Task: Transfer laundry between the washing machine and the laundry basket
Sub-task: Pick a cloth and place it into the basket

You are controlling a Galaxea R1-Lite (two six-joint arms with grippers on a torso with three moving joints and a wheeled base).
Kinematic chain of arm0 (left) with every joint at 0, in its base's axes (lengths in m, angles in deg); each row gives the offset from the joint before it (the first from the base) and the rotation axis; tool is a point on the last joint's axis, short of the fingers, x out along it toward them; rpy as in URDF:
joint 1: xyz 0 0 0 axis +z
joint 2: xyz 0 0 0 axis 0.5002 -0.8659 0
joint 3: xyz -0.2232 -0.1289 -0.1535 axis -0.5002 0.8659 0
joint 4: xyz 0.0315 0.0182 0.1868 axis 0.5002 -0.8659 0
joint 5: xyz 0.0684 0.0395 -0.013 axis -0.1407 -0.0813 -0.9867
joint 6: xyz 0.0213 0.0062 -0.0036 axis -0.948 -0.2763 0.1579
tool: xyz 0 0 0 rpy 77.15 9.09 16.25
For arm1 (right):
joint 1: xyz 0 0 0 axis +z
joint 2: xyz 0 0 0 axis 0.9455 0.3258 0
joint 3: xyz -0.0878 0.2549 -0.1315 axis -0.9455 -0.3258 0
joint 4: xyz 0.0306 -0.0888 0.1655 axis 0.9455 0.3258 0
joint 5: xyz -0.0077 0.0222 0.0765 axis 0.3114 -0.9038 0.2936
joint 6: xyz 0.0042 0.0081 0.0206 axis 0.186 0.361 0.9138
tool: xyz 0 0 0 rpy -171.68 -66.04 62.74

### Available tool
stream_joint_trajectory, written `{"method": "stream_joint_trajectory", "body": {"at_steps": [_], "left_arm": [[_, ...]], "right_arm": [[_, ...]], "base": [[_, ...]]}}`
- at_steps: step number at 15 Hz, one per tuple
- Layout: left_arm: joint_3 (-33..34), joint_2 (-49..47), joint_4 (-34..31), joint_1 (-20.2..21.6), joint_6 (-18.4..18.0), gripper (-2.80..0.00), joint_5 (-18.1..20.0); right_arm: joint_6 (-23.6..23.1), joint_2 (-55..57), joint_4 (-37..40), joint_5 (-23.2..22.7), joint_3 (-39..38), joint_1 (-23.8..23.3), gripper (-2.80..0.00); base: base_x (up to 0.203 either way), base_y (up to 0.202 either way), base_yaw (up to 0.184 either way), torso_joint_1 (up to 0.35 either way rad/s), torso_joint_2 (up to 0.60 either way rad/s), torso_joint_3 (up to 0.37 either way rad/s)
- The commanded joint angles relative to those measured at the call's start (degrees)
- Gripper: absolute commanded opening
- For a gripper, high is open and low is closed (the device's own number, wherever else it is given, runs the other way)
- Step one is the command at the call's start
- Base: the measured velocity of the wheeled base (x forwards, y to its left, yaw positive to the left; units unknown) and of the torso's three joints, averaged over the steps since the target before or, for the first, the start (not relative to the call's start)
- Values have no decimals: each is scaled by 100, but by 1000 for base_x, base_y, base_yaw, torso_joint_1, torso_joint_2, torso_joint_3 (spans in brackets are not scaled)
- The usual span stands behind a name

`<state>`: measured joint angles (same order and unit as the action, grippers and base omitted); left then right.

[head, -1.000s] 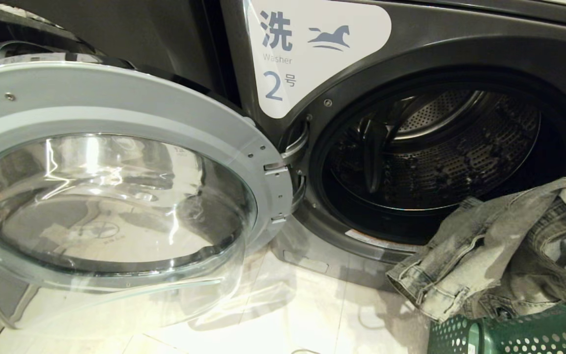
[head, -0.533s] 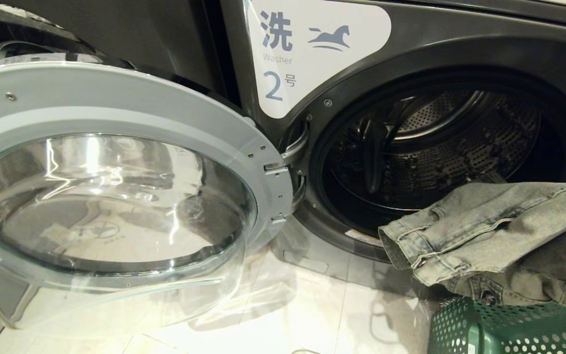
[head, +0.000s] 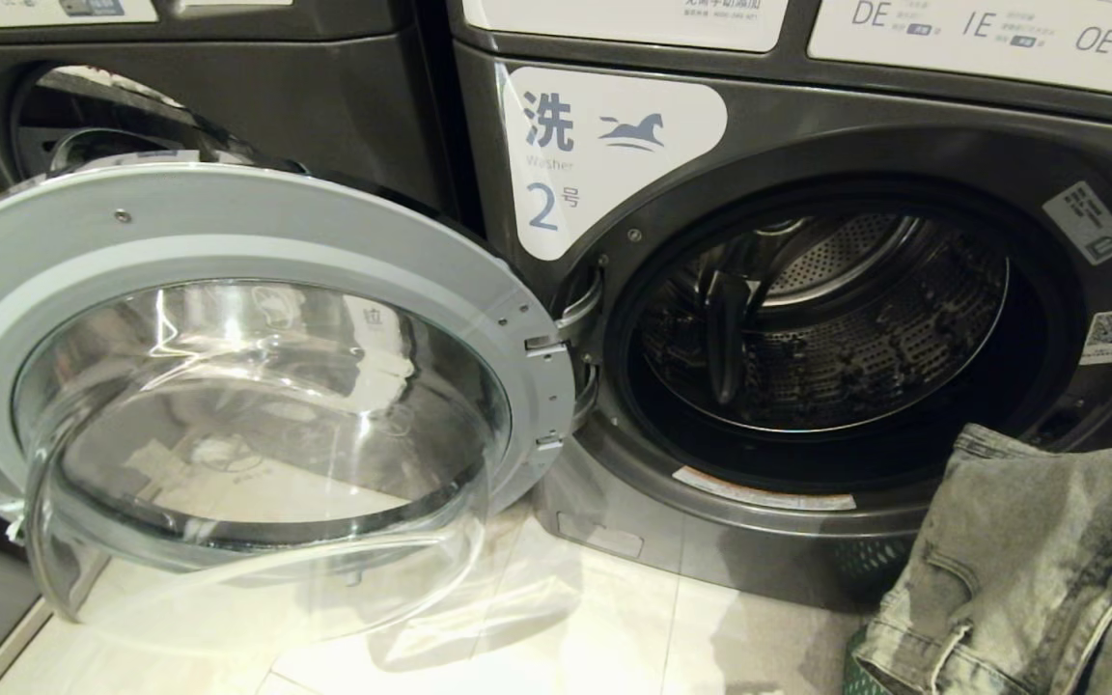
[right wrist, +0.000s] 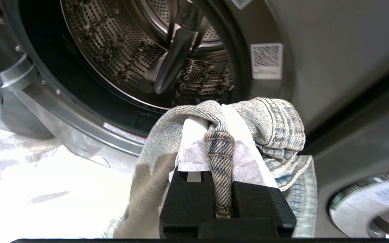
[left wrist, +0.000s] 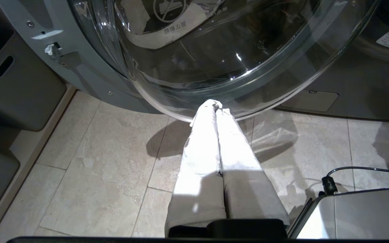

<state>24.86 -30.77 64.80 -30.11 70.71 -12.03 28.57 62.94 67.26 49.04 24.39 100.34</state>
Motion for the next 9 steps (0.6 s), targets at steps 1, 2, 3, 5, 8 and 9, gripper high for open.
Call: {"method": "stream_joint_trajectory", "body": {"at_steps": [1,2,3,5,8,9], "left_arm": [[0,-9,1,1,-5,-280,2],[0,-9,1,7,-5,-280,2],[0,-2,1,1,-5,-280,2],[0,-9,1,1,-5,-280,2],[0,-4,1,1,-5,-280,2],[0,-9,1,1,-5,-280,2]], "right_arm": [[-5,-99,81,19,-13,-9,-280],[-5,-108,90,19,-22,-9,-280],[-5,-108,90,19,-22,-9,-280],[-5,-108,90,28,-44,-9,-280],[-14,-108,90,63,-99,-9,-280],[-14,-108,90,81,-102,-9,-280]], "base": [[0,0,0,2,1,198],[0,0,0,12,7,212],[0,0,0,2,3,199],[0,0,0,-1,2,202],[0,0,0,4,2,193],[0,0,0,5,0,101]]}}
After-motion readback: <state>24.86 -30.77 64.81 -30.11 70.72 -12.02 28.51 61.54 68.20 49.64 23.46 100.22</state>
